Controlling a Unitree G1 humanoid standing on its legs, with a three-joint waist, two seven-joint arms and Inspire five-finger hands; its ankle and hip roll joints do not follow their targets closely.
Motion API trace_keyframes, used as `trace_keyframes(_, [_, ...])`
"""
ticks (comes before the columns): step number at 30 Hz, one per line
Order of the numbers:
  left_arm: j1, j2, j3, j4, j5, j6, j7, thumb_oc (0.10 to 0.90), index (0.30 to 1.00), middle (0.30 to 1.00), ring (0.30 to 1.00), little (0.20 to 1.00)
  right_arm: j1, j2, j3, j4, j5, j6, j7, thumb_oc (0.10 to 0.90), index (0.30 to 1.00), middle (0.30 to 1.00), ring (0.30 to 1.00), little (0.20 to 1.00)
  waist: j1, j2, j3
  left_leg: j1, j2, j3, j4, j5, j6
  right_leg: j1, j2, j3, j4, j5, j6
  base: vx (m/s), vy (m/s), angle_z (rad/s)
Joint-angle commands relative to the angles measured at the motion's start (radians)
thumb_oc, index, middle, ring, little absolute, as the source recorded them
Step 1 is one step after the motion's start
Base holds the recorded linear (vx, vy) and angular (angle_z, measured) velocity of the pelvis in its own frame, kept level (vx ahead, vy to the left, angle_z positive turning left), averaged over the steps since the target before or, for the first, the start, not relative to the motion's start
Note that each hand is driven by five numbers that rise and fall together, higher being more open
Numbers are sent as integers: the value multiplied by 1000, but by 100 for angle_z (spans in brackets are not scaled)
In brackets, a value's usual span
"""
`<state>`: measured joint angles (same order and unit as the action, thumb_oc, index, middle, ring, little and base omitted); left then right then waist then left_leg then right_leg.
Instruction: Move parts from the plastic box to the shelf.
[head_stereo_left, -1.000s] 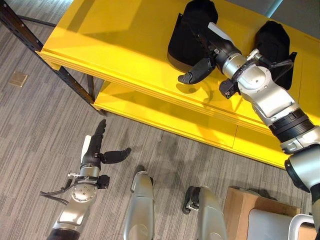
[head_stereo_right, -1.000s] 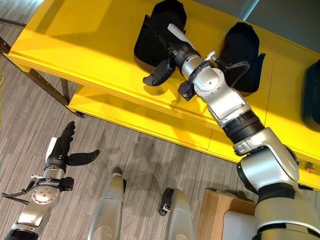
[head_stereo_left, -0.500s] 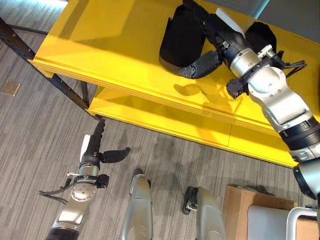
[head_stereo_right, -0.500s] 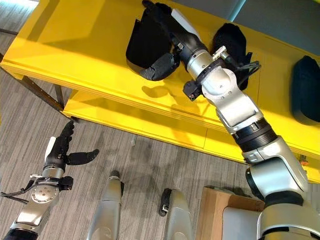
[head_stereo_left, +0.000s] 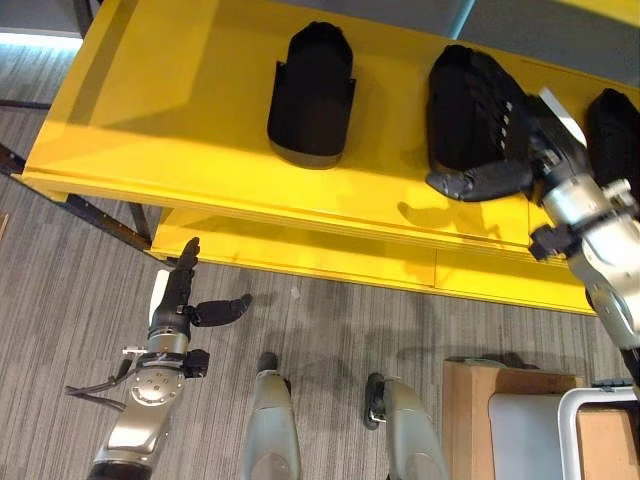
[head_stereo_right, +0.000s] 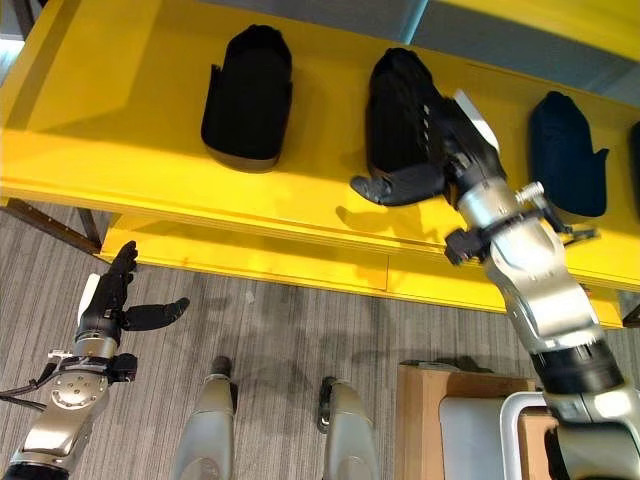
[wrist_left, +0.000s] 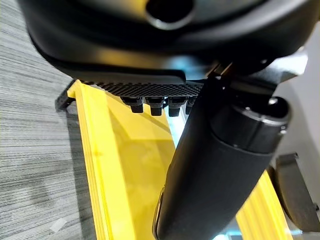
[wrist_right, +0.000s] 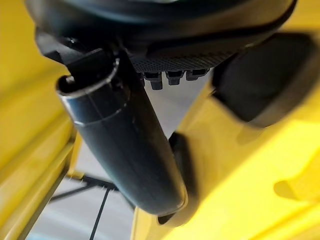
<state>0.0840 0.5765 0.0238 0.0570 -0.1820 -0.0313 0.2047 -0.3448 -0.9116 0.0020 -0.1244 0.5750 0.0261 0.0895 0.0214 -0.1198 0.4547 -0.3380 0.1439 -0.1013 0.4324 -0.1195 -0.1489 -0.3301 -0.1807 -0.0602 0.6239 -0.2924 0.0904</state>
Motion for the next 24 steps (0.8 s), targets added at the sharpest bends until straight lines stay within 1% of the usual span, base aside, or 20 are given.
trace_keyframes(1, [52,28,34,-85,28,-86,3,900,1000,1000,1000,1000,-2,-82,-75,-89,76,-125,23,900,1000,1000,1000,1000,-31,8,-175,35,60,-40,-106,72,22,115,-41,-6,-263,167,61,72,7,-14])
trace_keyframes(2, [76,17,39,-82,28,-86,-4,900,1000,1000,1000,1000,91,-85,-124,-104,107,-125,47,900,1000,1000,1000,1000,-40,14,-194,70,66,-29,-156,93,18,140,-39,-8,-309,187,67,72,7,-16])
trace_keyframes(3, [75,17,37,-82,28,-86,-4,900,1000,1000,1000,1000,94,-85,-127,-105,107,-124,47,900,1000,1000,1000,1000,-38,14,-193,72,66,-28,-158,94,18,141,-39,-8,-311,188,67,88,4,-8])
trace_keyframes(4, [93,4,46,-81,22,-88,-10,900,1000,1000,1000,1000,159,-90,-159,-124,123,-119,61,900,1000,1000,1000,1000,-48,22,-218,105,73,-12,-214,117,14,165,-35,-9,-363,211,75,63,-8,-12])
trace_keyframes(7, [122,-18,64,-83,19,-90,-17,900,1000,1000,1000,1000,263,-77,-210,-148,144,-111,83,900,1000,1000,1000,1000,-65,29,-254,148,92,11,-288,146,10,195,-30,-4,-435,243,82,64,-4,-11])
trace_keyframes(8, [123,-17,62,-84,19,-90,-17,900,1000,1000,1000,1000,270,-76,-215,-152,144,-110,84,900,1000,1000,1000,1000,-62,30,-255,155,93,14,-297,150,10,199,-29,-4,-442,246,82,67,-1,-9])
trace_keyframes(9, [141,-36,72,-81,18,-90,-21,900,1000,1000,1000,1000,323,-41,-228,-153,143,-101,95,900,1000,1000,1000,1000,-71,38,-280,176,102,25,-333,163,8,216,-25,0,-476,260,85,52,-1,-20])
trace_keyframes(10, [143,-36,71,-82,18,-90,-21,900,1000,1000,1000,1000,327,-40,-230,-156,142,-100,95,900,1000,1000,1000,1000,-69,38,-281,179,103,26,-337,165,8,218,-25,0,-480,262,85,76,-3,-19])
trace_keyframes(11, [157,-47,76,-81,21,-90,-27,900,1000,1000,1000,1000,357,-38,-253,-164,143,-93,98,900,1000,1000,1000,1000,-73,43,-294,201,109,37,-367,174,8,231,-23,3,-505,272,86,75,-9,-23])
trace_keyframes(12, [175,-71,80,-80,18,-94,-30,900,1000,1000,1000,1000,396,7,-255,-156,143,-94,99,900,1000,1000,1000,1000,-82,53,-318,230,117,52,-404,185,6,246,-25,7,-531,284,89,84,-10,-26])
trace_keyframes(14, [196,-86,90,-80,18,-97,-30,900,1000,1000,1000,1000,411,33,-254,-161,130,-91,99,900,1000,1000,1000,1000,-86,64,-338,259,124,68,-441,198,3,257,-19,25,-571,299,90,52,-3,-24])
trace_keyframes(15, [198,-86,91,-81,19,-97,-31,900,1000,1000,1000,1000,411,33,-252,-162,130,-91,99,900,1000,1000,1000,1000,-84,64,-339,262,124,72,-445,199,3,258,-18,27,-575,302,90,45,-11,-29])
trace_keyframes(16, [215,-109,95,-86,19,-100,-31,900,1000,1000,1000,1000,416,67,-234,-146,119,-90,97,900,1000,1000,1000,1000,-88,75,-361,279,130,83,-467,211,0,269,-12,47,-609,314,89,31,-12,-39])
trace_keyframes(17, [217,-109,95,-87,19,-100,-31,900,1000,1000,1000,1000,418,67,-234,-147,118,-90,96,900,1000,1000,1000,1000,-86,75,-362,282,131,85,-471,212,-1,270,-11,48,-612,316,88,47,-36,-44])
trace_keyframes(18, [223,-114,100,-86,24,-100,-34,900,1000,1000,1000,1000,431,84,-241,-151,109,-92,94,900,1000,1000,1000,1000,-87,80,-371,294,141,93,-484,220,-5,278,-3,50,-618,311,87,27,-59,-41])
trace_keyframes(19, [223,-126,97,-71,28,-99,-35,900,1000,1000,1000,1000,452,121,-239,-148,102,-94,95,900,1000,1000,1000,1000,-92,89,-381,310,155,97,-503,235,-11,289,8,49,-603,293,81,25,-60,-29])
trace_keyframes(20, [223,-125,96,-70,28,-99,-35,900,1000,1000,1000,1000,454,121,-240,-149,101,-94,95,900,1000,1000,1000,1000,-92,90,-380,313,156,97,-506,236,-12,289,9,49,-601,291,81,-3,-62,-13])
trace_keyframes(22, [216,-135,93,-56,24,-97,-25,900,1000,1000,1000,1000,439,136,-214,-140,82,-98,91,900,1000,1000,1000,1000,-92,99,-379,321,170,90,-508,244,-10,276,28,51,-561,259,69,-45,-71,-1])
trace_keyframes(23, [214,-143,93,-56,16,-98,-23,900,1000,1000,1000,1000,435,138,-201,-137,83,-95,93,900,1000,1000,1000,1000,-93,104,-375,318,182,88,-507,255,-13,260,46,57,-522,236,55,-106,-162,-8])
trace_keyframes(24, [211,-145,91,-50,21,-97,-20,900,1000,1000,1000,1000,445,152,-182,-128,82,-93,98,900,1000,1000,1000,1000,-92,111,-364,312,205,88,-500,293,-19,244,79,56,-471,207,34,-126,-198,-10])
